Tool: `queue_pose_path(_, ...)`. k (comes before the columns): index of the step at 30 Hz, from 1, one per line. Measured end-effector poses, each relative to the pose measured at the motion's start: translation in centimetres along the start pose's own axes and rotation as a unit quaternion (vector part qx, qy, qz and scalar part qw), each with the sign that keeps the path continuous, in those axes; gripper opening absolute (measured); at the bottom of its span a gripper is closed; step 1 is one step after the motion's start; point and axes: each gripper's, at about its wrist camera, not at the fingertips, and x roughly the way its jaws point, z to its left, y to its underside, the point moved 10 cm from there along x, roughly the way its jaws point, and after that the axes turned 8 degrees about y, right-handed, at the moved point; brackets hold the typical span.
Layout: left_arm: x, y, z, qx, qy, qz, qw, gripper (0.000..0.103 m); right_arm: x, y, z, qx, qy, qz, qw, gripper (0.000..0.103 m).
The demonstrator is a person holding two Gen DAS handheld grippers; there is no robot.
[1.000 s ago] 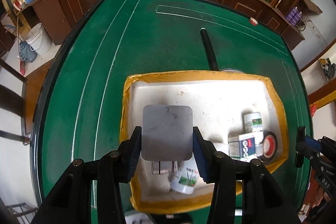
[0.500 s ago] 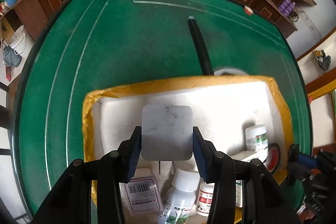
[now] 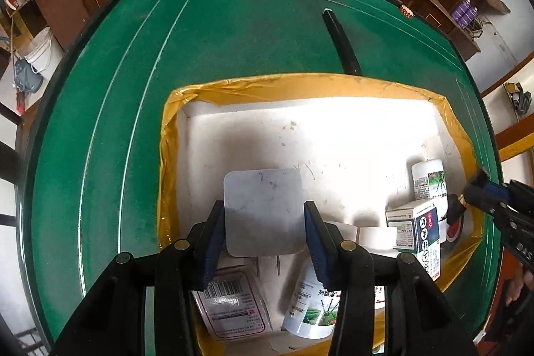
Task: Organize rigid objects
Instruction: 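Carry the plug in the left tool and the tube in the right tool over the tray, then lower and release the plug from the left tool while the right tool releases the tube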
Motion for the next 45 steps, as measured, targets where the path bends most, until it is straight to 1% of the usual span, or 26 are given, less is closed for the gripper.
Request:
queue_pose_path(7,0.4,0.0,-0.1,0.000,-0.010,-0.001,0.9999,0.048,2.4,-1.4,-0.5,-0.008,0.010,0.020,1.000,0.017)
queue_pose_path(11,0.8,-0.5,-0.2,-0.002,-0.012,-0.002,0.9999,0.048,3.0,-2.3,-0.9,-0.002,0.017,0.016,1.000,0.017)
queue_pose_path(16,1.4,-1.7,-0.1,-0.007,-0.024,-0.005,0.9997,0.048,4.0,-3.6,-1.8,0.007,0.028,0.010,1.000,0.017)
queue_pose_path(19,1.5,-2.1,0.1,-0.009,-0.027,-0.007,0.9996,0.048,4.8,-3.7,-2.1,0.001,0.041,0.015,0.999,0.017)
queue_pose_path(23,1.5,-2.0,0.4,-0.008,-0.030,-0.008,0.9995,0.048,4.8,-3.6,-1.9,-0.015,0.050,0.010,0.999,0.017)
queue_pose_path(28,1.5,-1.5,0.9,-0.014,-0.029,-0.002,0.9995,0.050,4.8,-3.7,-1.8,-0.012,0.034,0.004,0.999,0.017)
queue_pose_path(29,1.5,-1.5,0.8,-0.014,-0.029,-0.002,0.9995,0.050,4.6,-3.6,-1.7,-0.011,0.036,0.002,0.999,0.017)
queue_pose_path(30,1.4,-1.4,0.7,-0.014,-0.028,-0.001,0.9995,0.054,4.5,-3.6,-1.7,-0.009,0.037,0.000,0.999,0.018)
queue_pose_path(31,1.3,-1.4,0.6,-0.014,-0.027,-0.002,0.9995,0.059,4.3,-3.6,-1.8,-0.007,0.039,-0.002,0.999,0.022)
queue_pose_path(32,1.2,-1.3,0.5,-0.014,-0.027,-0.004,0.9995,0.061,4.1,-3.6,-1.7,-0.004,0.032,-0.004,0.999,0.023)
queue_pose_path(33,1.0,-1.4,0.4,-0.013,-0.030,-0.007,0.9995,0.066,3.8,-3.6,-1.6,0.000,0.025,-0.006,1.000,0.027)
queue_pose_path(35,0.7,-1.4,0.1,-0.013,-0.031,-0.012,0.9994,0.070,3.3,-3.6,-1.3,0.000,0.021,-0.011,1.000,0.032)
queue_pose_path(37,0.2,-1.2,-0.1,-0.013,-0.032,-0.014,0.9993,0.074,2.7,-3.6,-1.0,-0.003,0.018,-0.017,1.000,0.042)
queue_pose_path(38,0.0,-1.1,-0.2,-0.014,-0.033,-0.015,0.9992,0.074,2.3,-3.5,-0.9,-0.003,0.018,-0.021,1.000,0.046)
queue_pose_path(39,-0.2,-0.9,-0.3,-0.014,-0.034,-0.016,0.9992,0.075,1.9,-3.5,-0.9,-0.002,0.018,-0.025,1.000,0.053)
queue_pose_path(40,-0.6,-0.8,-0.4,-0.015,-0.034,-0.018,0.9992,0.075,1.5,-3.4,-0.9,0.000,0.014,-0.030,0.999,0.059)
queue_pose_path(41,-0.9,-0.6,-0.4,-0.015,-0.033,-0.019,0.9992,0.075,0.9,-3.3,-0.9,0.003,0.011,-0.033,0.999,0.061)
queue_pose_path(43,-1.8,-0.2,-0.7,-0.017,-0.031,-0.025,0.9991,0.075,0.0,-3.0,-1.0,0.010,0.008,-0.040,0.999,0.071)
queue_pose_path(44,-2.3,0.0,-0.9,-0.019,-0.029,-0.029,0.9990,0.075,-0.6,-2.8,-1.1,0.014,0.005,-0.043,0.999,0.074)
queue_pose_path(45,-2.9,0.2,-1.0,-0.020,-0.027,-0.032,0.9989,0.076,-1.0,-2.6,-1.3,0.018,0.001,-0.047,0.999,0.079)
